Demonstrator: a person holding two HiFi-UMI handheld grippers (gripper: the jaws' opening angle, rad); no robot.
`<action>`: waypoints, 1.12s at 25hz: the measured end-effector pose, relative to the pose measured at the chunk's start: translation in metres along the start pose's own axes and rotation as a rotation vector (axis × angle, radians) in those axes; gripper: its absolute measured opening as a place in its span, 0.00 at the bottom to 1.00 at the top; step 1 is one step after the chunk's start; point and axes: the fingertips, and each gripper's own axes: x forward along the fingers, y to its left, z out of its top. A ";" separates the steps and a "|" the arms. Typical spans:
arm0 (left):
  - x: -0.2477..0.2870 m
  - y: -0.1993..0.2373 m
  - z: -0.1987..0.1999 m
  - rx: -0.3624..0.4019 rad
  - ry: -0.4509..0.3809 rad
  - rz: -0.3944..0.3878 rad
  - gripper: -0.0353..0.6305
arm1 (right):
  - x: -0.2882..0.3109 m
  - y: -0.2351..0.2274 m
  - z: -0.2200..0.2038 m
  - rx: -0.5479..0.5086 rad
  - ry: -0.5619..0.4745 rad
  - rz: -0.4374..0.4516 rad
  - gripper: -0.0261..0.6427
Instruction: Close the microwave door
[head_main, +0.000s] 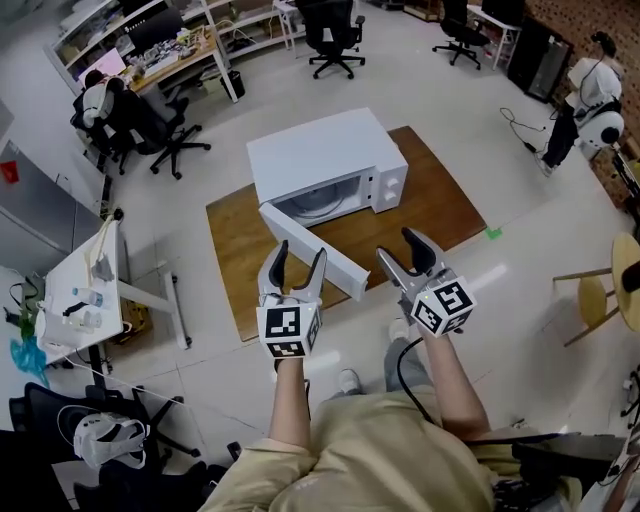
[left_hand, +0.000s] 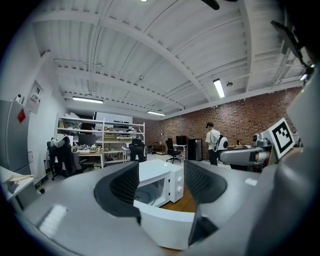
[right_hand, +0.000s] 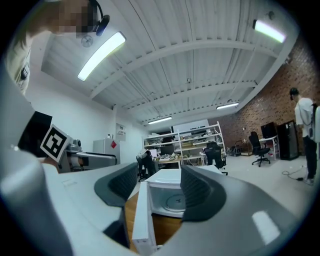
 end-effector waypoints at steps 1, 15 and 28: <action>0.011 -0.006 -0.001 0.003 -0.001 0.007 0.48 | 0.000 -0.015 -0.001 0.006 -0.007 0.006 0.43; 0.145 -0.050 -0.024 0.050 0.036 0.209 0.48 | 0.048 -0.188 0.001 0.036 -0.046 0.235 0.42; 0.192 0.002 -0.093 -0.393 0.258 0.190 0.48 | 0.146 -0.253 0.001 0.101 -0.029 0.364 0.42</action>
